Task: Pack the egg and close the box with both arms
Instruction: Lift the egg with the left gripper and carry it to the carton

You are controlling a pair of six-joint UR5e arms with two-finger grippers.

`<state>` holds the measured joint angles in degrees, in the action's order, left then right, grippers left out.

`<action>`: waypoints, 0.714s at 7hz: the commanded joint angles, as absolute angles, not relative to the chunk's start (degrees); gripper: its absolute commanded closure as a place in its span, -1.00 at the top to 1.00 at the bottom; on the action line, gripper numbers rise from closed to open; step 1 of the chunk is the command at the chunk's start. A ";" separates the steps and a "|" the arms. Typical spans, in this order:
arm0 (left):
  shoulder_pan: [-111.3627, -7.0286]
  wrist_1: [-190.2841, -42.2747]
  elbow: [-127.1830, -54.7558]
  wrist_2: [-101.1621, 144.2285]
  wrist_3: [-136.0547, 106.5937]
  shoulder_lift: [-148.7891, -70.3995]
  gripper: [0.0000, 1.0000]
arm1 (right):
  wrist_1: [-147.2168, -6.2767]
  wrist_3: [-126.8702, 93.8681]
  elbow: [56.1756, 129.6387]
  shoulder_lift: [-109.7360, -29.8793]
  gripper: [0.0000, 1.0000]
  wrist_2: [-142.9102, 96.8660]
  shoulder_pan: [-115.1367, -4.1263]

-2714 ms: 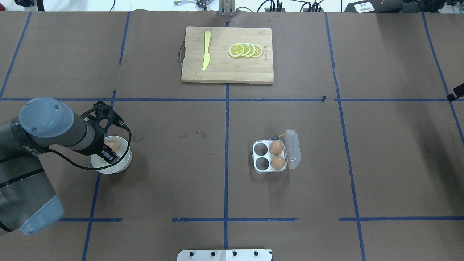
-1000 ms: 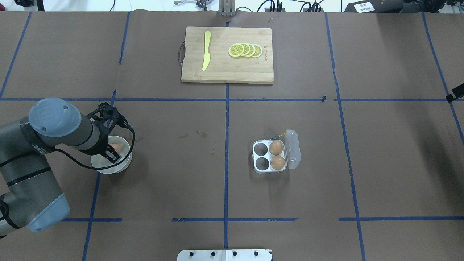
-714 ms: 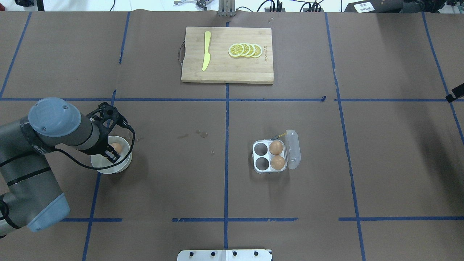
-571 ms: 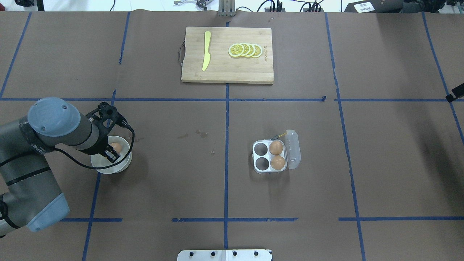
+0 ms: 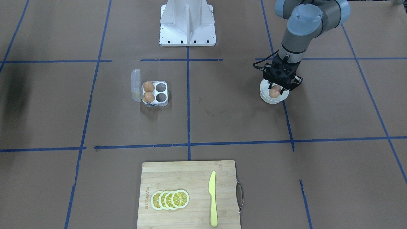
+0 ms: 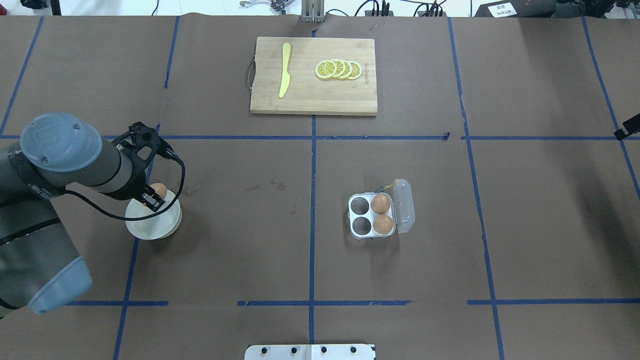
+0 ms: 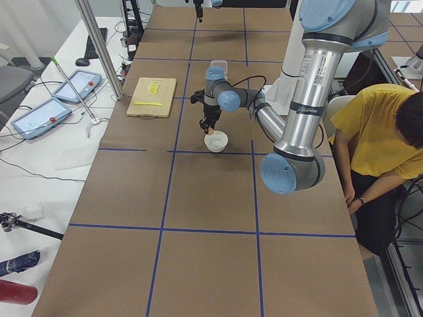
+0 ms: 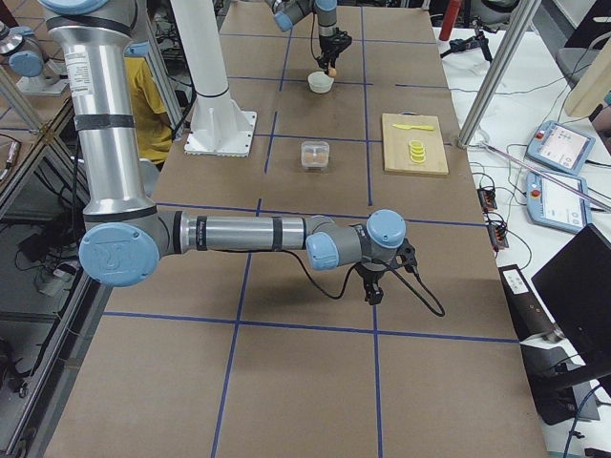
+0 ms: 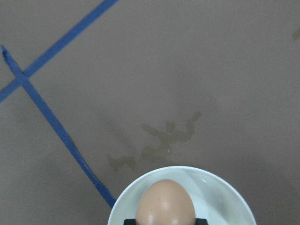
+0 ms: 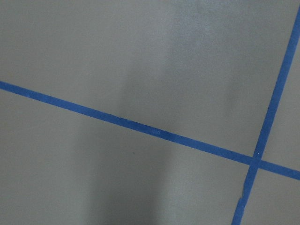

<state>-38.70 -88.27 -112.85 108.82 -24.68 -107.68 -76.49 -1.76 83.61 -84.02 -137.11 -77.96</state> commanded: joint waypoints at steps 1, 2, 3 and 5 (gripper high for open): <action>-39.02 -86.30 -109.71 109.33 -25.40 -116.77 -1.00 | -73.16 -1.76 82.98 -84.37 1.00 -137.11 -77.96; -38.76 -88.74 -108.38 109.34 -26.18 -118.81 -1.00 | -72.34 -2.02 82.88 -84.46 1.00 -137.11 -77.96; -37.54 -94.77 -104.98 109.34 -30.98 -120.83 -1.00 | -72.33 -2.02 82.88 -84.46 1.00 -137.11 -77.96; -31.94 -101.51 -98.99 109.25 -31.82 -126.44 -1.00 | -72.25 -2.02 83.23 -84.38 1.00 -137.11 -77.96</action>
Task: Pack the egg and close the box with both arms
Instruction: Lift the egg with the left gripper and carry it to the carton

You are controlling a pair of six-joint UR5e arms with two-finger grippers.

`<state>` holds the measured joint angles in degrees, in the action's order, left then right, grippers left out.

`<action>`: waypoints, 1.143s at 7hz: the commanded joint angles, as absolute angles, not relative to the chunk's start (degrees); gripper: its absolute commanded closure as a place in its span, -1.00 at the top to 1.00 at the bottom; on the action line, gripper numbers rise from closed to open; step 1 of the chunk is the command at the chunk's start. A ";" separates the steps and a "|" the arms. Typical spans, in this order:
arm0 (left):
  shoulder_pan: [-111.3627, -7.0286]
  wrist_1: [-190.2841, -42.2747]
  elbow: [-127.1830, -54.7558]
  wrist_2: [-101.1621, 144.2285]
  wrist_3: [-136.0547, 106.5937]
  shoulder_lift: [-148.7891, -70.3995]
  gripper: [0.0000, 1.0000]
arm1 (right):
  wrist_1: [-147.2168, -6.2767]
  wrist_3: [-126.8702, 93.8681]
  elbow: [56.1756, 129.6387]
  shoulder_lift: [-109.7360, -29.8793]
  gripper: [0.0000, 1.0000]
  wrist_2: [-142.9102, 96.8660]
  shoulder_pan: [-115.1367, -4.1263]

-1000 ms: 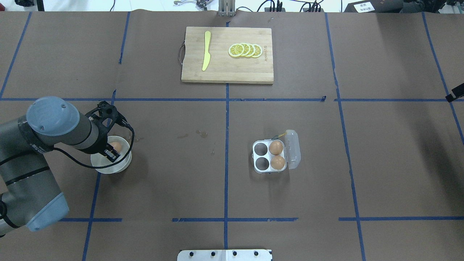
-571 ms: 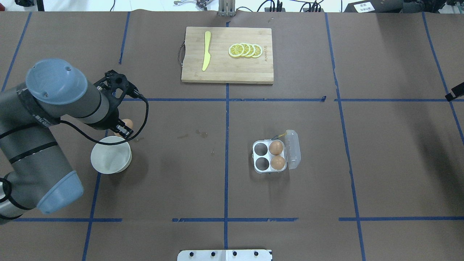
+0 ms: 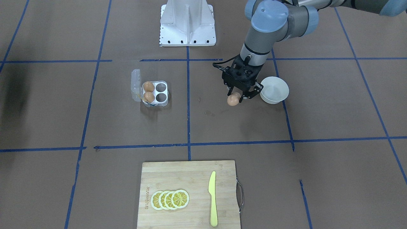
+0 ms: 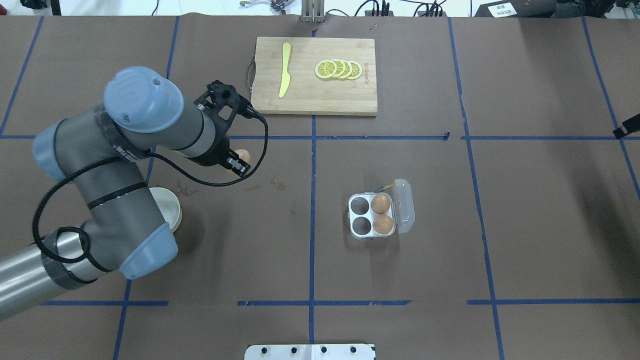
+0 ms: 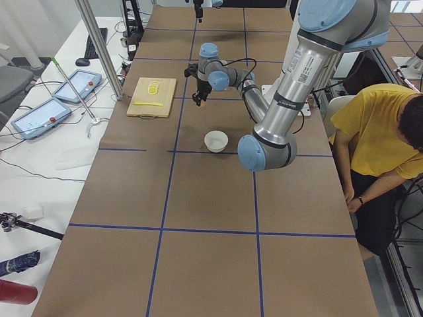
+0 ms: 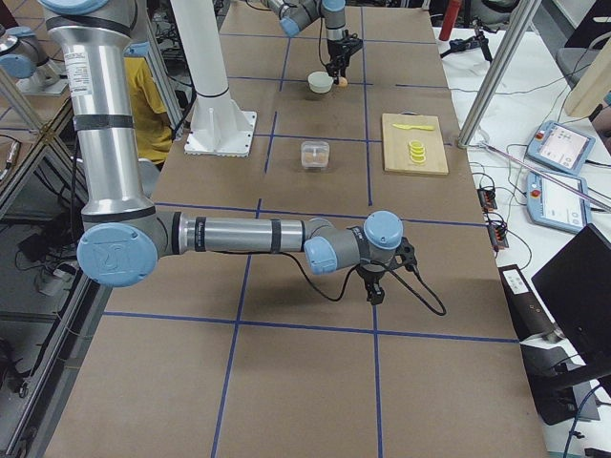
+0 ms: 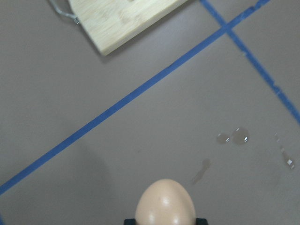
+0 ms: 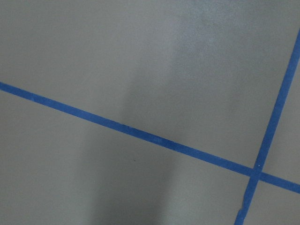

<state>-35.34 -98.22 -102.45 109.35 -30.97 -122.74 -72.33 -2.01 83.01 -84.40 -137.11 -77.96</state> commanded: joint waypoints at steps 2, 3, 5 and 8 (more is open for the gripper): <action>-30.16 -101.86 -92.41 109.25 -31.90 -134.60 -1.00 | -72.25 -2.54 83.41 -84.38 1.00 -137.20 -77.96; -28.67 -101.87 -88.72 109.25 -33.47 -138.91 -1.00 | -72.07 -3.16 83.41 -84.38 1.00 -137.20 -77.96; -26.12 -105.61 -87.02 108.81 -33.66 -140.27 -1.00 | -72.07 -3.16 83.50 -84.38 1.00 -137.20 -77.96; -21.98 -108.89 -84.30 101.27 -35.94 -141.59 -1.00 | -72.07 -3.25 83.58 -84.38 1.00 -137.20 -77.96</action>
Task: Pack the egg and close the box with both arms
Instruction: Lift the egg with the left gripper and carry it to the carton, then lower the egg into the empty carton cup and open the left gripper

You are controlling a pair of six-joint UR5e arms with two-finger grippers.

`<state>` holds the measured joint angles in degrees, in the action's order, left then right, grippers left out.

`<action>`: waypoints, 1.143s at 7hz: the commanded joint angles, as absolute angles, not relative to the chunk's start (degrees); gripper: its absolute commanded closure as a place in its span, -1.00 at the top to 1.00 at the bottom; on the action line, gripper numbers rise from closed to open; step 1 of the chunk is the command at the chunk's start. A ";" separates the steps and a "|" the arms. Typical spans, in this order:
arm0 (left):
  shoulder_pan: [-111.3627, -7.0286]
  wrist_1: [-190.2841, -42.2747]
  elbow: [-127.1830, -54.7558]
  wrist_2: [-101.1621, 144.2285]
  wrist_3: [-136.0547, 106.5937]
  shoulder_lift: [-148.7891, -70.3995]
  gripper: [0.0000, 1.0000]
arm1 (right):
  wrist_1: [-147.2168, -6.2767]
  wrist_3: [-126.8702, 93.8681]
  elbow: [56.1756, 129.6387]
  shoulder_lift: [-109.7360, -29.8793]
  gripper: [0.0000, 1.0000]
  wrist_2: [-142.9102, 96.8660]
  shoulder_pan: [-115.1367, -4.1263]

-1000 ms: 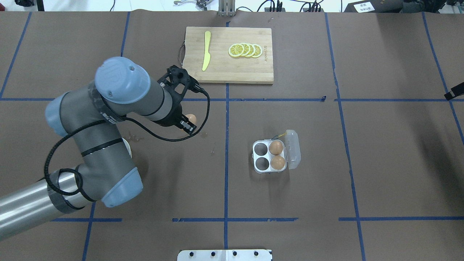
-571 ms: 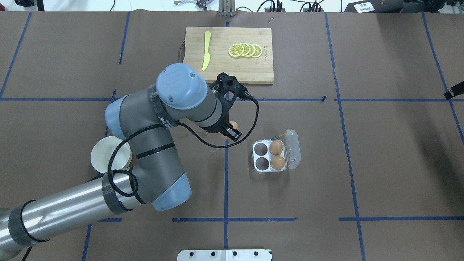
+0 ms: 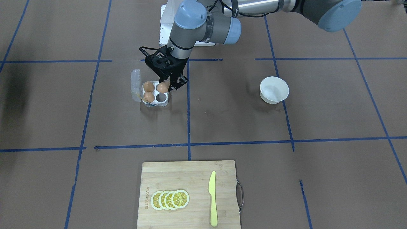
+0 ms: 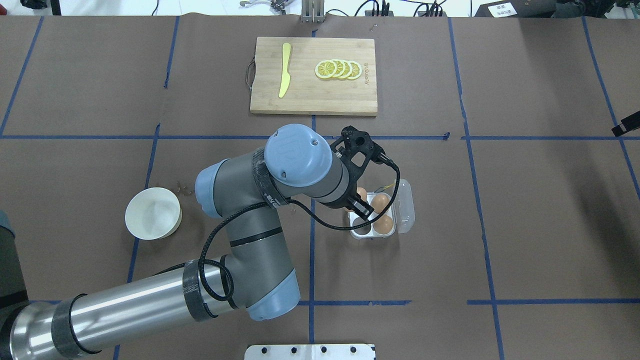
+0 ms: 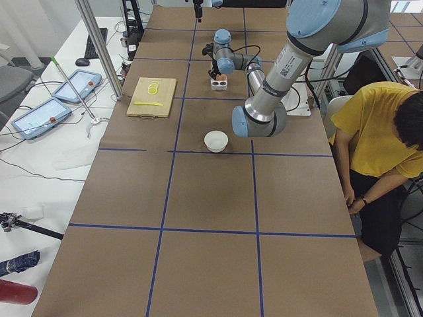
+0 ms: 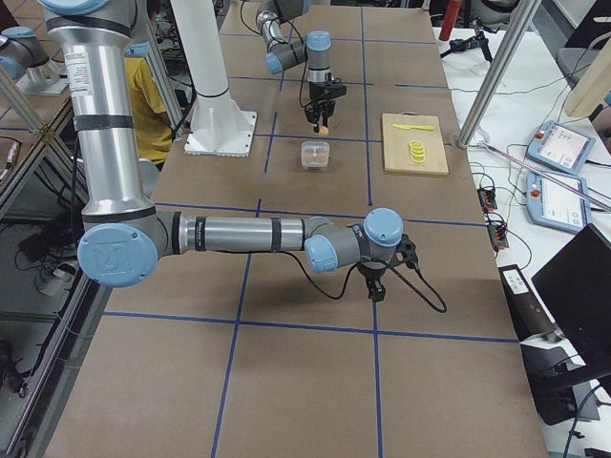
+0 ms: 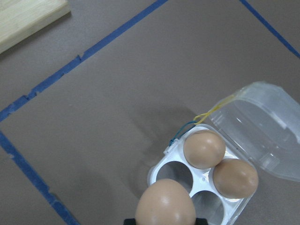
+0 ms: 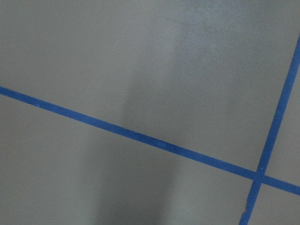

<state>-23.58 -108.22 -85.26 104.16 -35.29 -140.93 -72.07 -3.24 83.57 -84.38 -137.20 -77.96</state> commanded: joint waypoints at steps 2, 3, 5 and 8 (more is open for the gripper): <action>-20.93 -108.90 -83.06 100.99 -39.08 -142.03 -1.00 | -72.07 -3.25 83.58 -84.38 1.00 -137.20 -77.96; -20.48 -108.90 -83.06 100.46 -39.29 -141.94 -1.00 | -72.07 -3.25 83.58 -84.38 1.00 -137.20 -77.96; -19.78 -108.90 -83.32 100.46 -39.46 -141.77 -1.00 | -72.07 -3.25 83.58 -84.38 1.00 -137.20 -77.96; -19.51 -108.90 -83.32 100.46 -39.55 -141.77 -0.88 | -72.07 -4.04 83.76 -84.38 1.00 -137.20 -77.96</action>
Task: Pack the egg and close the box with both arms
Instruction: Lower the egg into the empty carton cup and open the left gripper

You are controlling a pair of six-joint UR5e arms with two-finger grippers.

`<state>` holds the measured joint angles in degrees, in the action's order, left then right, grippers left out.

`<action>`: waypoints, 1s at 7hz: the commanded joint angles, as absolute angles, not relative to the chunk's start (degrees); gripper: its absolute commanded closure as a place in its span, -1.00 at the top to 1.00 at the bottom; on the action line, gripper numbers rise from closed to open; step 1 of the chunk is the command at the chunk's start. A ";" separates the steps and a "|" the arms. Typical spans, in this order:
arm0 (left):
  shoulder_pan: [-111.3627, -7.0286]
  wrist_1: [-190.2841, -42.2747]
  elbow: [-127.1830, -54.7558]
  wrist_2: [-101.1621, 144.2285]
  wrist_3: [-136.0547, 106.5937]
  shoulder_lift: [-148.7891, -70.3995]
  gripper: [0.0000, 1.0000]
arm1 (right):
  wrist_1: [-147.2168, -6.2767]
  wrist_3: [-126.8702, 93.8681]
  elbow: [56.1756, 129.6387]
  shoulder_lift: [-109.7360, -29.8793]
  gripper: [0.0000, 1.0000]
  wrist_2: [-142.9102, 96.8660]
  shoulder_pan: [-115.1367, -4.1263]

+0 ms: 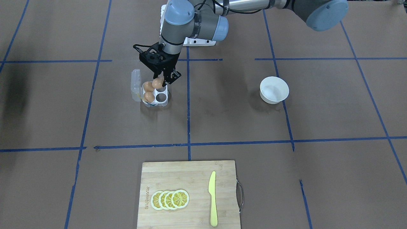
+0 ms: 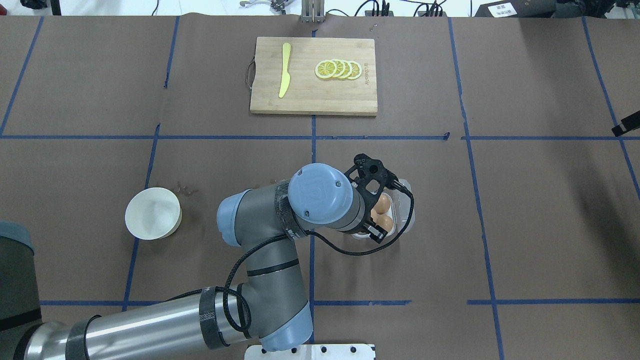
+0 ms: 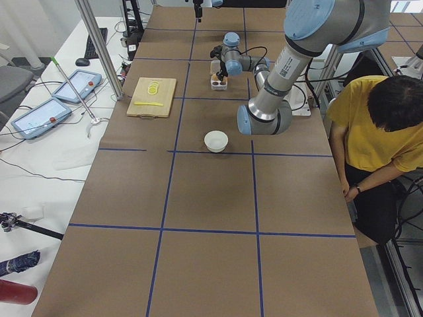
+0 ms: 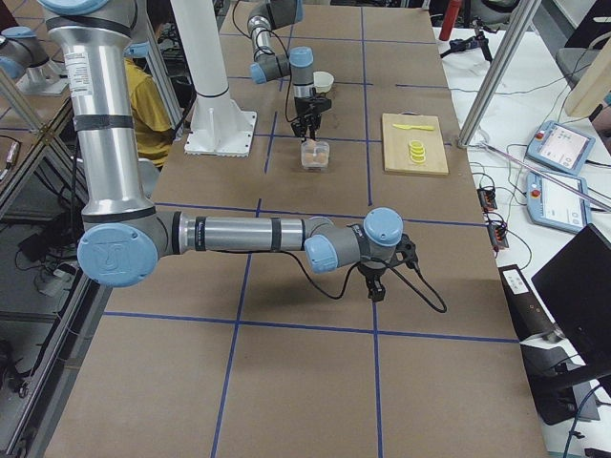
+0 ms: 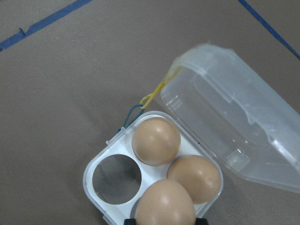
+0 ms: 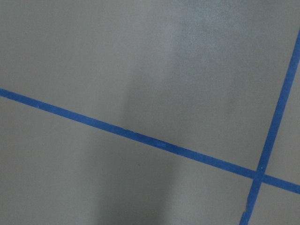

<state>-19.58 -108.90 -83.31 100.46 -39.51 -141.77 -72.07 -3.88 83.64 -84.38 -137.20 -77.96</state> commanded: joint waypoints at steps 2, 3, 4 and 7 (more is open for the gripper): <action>-19.51 -108.90 -83.32 100.46 -39.46 -141.68 0.42 | -72.07 -4.13 83.85 -84.38 1.00 -137.20 -77.96; -19.51 -108.90 -83.32 100.37 -39.46 -141.68 0.99 | -72.07 -4.13 83.93 -84.38 1.00 -137.28 -77.96; -19.51 -108.90 -83.32 100.20 -39.46 -141.68 1.00 | -72.07 -4.13 83.85 -84.38 1.00 -137.20 -77.96; -19.86 -108.64 -83.58 99.05 -39.72 -141.77 1.00 | -71.98 -4.13 83.85 -84.38 1.00 -137.20 -77.96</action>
<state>-19.64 -108.83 -83.37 99.25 -39.56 -141.76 -72.01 -4.13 83.85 -84.38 -137.20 -77.96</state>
